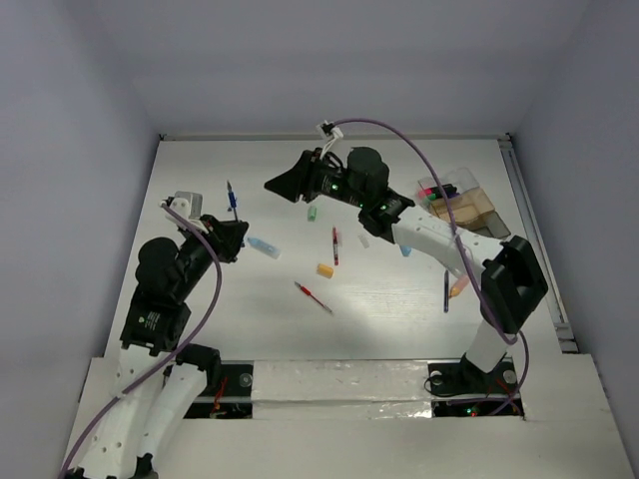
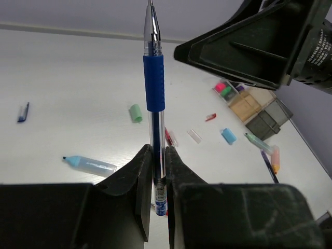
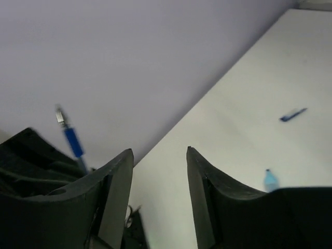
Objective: Sort the stationery into containers
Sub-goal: Move the pen cap to the center of the board.
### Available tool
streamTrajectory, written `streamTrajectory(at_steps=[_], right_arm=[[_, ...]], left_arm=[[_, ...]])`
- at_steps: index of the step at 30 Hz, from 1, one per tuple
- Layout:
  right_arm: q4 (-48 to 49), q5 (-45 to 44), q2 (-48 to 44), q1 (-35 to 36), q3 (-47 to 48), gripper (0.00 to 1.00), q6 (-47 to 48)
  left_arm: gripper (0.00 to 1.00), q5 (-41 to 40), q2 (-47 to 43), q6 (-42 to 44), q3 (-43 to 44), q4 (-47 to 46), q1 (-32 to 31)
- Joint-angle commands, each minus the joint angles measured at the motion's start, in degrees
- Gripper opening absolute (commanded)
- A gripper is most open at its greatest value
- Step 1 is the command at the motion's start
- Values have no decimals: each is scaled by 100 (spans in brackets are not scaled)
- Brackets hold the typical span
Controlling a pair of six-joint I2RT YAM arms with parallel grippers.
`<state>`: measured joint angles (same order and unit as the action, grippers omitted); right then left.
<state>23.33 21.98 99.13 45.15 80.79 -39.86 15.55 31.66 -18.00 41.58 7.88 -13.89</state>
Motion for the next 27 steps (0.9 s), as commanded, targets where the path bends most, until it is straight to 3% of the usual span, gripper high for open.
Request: streamTrajectory(at_steps=[1,5,8,16,19,23,26,27], right_arm=[[-302,9,-254,-269,24,50,285],[-1022,-159,298,-269,549,14,522],[-1988,-150,1325,-269,1775,0,803],[-4186,-843,4015,-33,5461,0,1419],[-4460,-1274,4824,29,6366,15,1454],[-3778,-1705,5335,257,6493,60,1612],[-3494,-2135,5783,495,6903,76,1963],[-3441,-2162,5975,495,7002,76,2016]], left_arm=[[0,-561,-142,147,342,117,-26],[0,-869,-336,174,324,144,-26],[0,-948,-380,218,280,82,-26],[0,-992,-353,253,43,-225,-26],[0,-1019,-345,253,34,-216,-26],[0,-1001,-353,244,34,-234,-26],[0,-975,-345,227,25,-243,-26],[0,-1027,-336,227,25,-234,-26]])
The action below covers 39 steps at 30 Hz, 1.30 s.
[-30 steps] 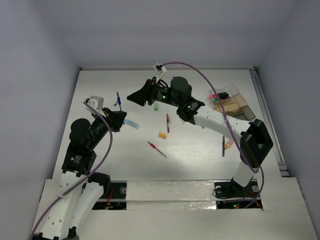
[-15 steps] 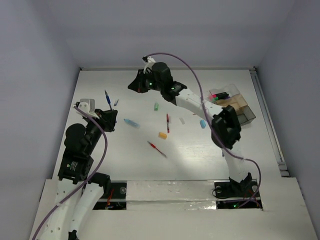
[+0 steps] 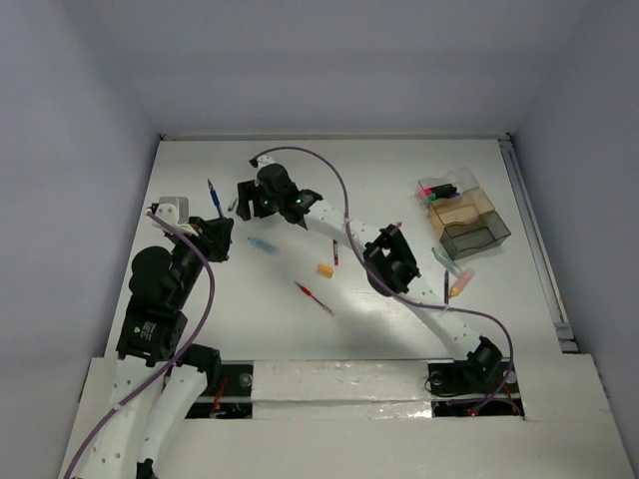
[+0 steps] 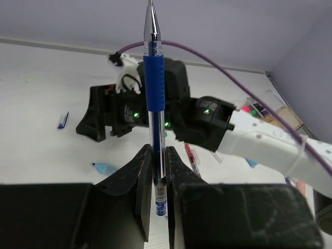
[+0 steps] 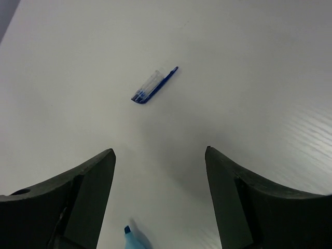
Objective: Sort the stationery into containers
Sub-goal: Move the pen cap to the center of the board.
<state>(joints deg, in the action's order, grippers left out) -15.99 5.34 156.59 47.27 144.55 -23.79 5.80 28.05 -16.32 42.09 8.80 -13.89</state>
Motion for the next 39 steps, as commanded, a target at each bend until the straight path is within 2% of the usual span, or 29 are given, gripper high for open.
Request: streamTrajectory(at_steps=[1,5,8,10,11,12,14,16,19,22,26,28,29,32,35,39], right_arm=[[544,-499,266,344,662,76,436],[1299,-693,-198,345,-406,74,375],[1274,-396,-428,284,-454,72,393],[1282,-245,-664,213,-830,71,279],[1526,-44,-1161,152,-1189,71,235],[1955,132,-1506,73,-2236,71,156],[2990,623,-2252,3,-3253,70,-64],[3207,775,-3220,-50,-4123,69,5],[3567,959,-4450,-173,-4934,64,6],[3848,1293,-5381,-367,-5813,56,-177],[4321,1967,-6245,-613,-6640,46,-573],[4499,2277,-6448,-613,-6896,50,-758],[4525,2678,-6535,-613,-6888,57,-793],[4849,3365,-6580,-613,-6905,69,-1118],[4904,3570,-6501,-613,-6879,73,-1286],[5079,3939,-6317,-613,-6853,75,-1444]], left_arm=[[0,-88,42,58,-25,-300,-26],[0,-80,244,15,-25,-291,44],[0,149,420,-56,28,-317,237],[0,176,464,-82,89,-256,238],[0,176,464,-65,220,-204,238],[0,210,455,-21,291,-116,238],[0,368,385,49,397,-71,238],[0,439,350,23,336,-45,238],[0,570,332,-134,99,-219,238],[0,1115,429,-328,-25,-562,238],[0,1695,657,-407,28,-800,238],[0,2152,719,-468,28,-1001,238],[0,2284,789,-504,28,-1064,238],[0,2618,842,-626,-16,-1327,238],[0,3014,886,-767,-95,-1661,238],[0,3479,1035,-847,-122,-1846,238]])
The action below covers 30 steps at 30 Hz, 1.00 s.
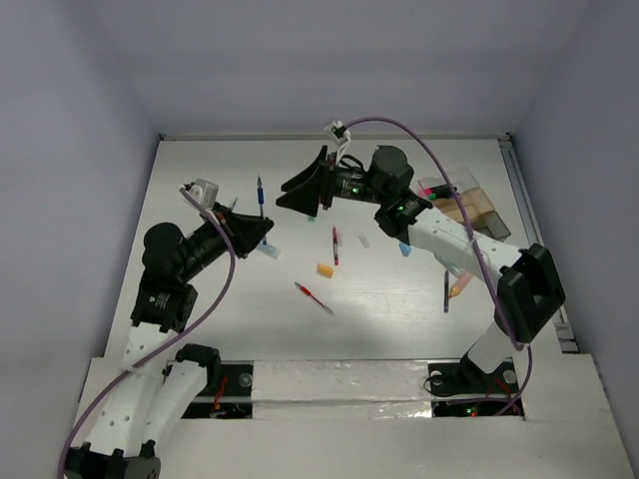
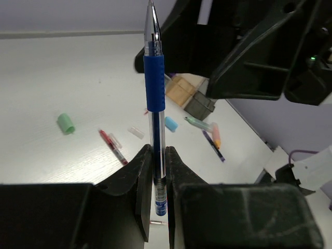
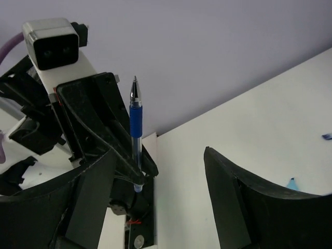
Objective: Sort the stationery into containers
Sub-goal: Move the pen cap to the center of the board.
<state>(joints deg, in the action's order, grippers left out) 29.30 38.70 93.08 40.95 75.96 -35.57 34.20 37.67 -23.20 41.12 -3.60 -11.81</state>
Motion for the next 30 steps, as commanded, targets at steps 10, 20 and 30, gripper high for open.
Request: streamTrajectory(at_steps=[10,20,30], right_arm=[[682,876,439,185,296,67,-380],[997,718,712,238,279,9,-600],[780,-853,-43,-252,-459,0,-433]], left_arm=[[0,904,469,-246,-227,-809,30],[0,984,776,-343,-184,-1134,-224],[49,-43,1155,289,255,139,-286]])
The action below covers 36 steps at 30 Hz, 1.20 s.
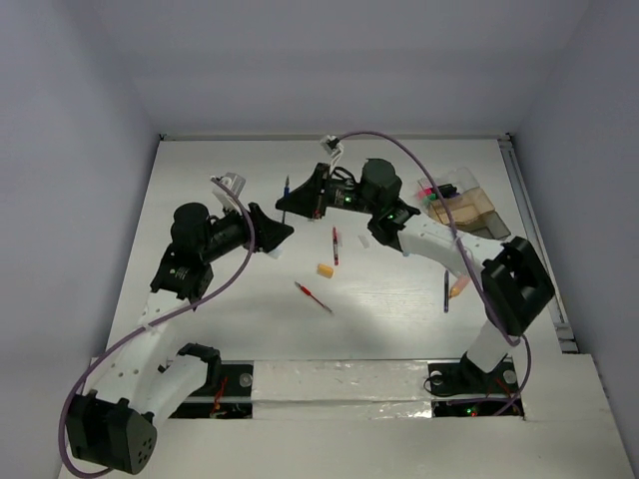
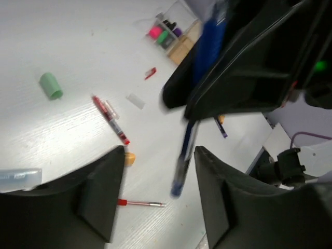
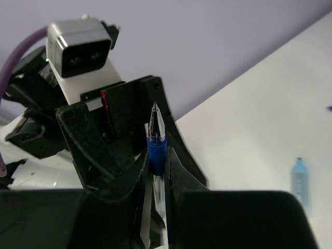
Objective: Sort the stationery into containers
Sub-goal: Move the pen cap to the center of the board.
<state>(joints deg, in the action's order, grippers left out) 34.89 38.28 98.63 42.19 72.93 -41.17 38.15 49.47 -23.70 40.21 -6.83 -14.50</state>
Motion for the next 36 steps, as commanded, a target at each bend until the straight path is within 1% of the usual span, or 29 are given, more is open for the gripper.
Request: streamTrajectory(at_steps=[1,2,3,4,6,7,9,10,11,12,13,14,17,18,19,23,26,30,33,36], right_arm=[[202,-883,-686,-509,-365,0,92],[176,-954,-852,-641,-480,0,48],[106,-1093,-924,-912,-585,0,39],[53,-1147,-1003,-1028,-787,0,47],[-131,-1409,-1239,-1222,-990,0,143],[-263,-1498,-1310,-1379,-1130,0,257],[-448,-1578,-1451,-1512,-1298,0,320],[-466,-1596,-1591,-1565,-1394,0,329],[-518,-1613,-1662,-1635,-1560,0,363],[-554,-1631,-1741,-1635,-1632,0,407],[-589,-1648,-1890,-1635,-1693,0,460],[-676,-1666,-1961,-1635,-1746,0,548],[-860,-1719,-2260,-1688,-1922,0,758],[-922,-1754,-2321,-1688,-1940,0,803],[-958,-1763,-2392,-1740,-1984,0,847],[-1019,-1693,-2585,-1794,-2010,0,856],[-1020,-1561,-2612,-1794,-1984,0,821],[-967,-1298,-2498,-1794,-1923,0,751],[-906,-1227,-2410,-1794,-1905,0,707],[-871,-1157,-2322,-1794,-1879,0,680]], left_arm=[[54,-666,-43,384,374,620,-18],[55,-808,-78,419,435,674,-18],[56,-1114,-96,419,470,674,-18],[57,-1308,-78,411,566,857,-18],[57,-1765,53,340,707,973,-18],[56,-2141,228,323,865,1008,-18],[55,-2538,527,375,1085,1069,-18],[54,-2880,754,419,1225,1183,35],[52,-2979,1253,498,1531,1254,105],[50,-3128,1519,664,1708,1333,105],[49,-3460,1800,761,1875,1490,158],[47,-3629,2307,849,2181,1544,158],[45,-3762,3091,1183,2640,1676,220],[45,-3919,3251,1306,2702,1685,220],[45,-4390,3418,1533,2773,1720,220],[44,-4676,4427,1947,2957,1562,448],[43,-4869,4938,2080,3046,1396,598],[43,-5019,5292,2273,3213,1263,659],[45,-4984,5450,2335,3327,1158,791],[46,-4809,5757,2344,3529,1263,949]])
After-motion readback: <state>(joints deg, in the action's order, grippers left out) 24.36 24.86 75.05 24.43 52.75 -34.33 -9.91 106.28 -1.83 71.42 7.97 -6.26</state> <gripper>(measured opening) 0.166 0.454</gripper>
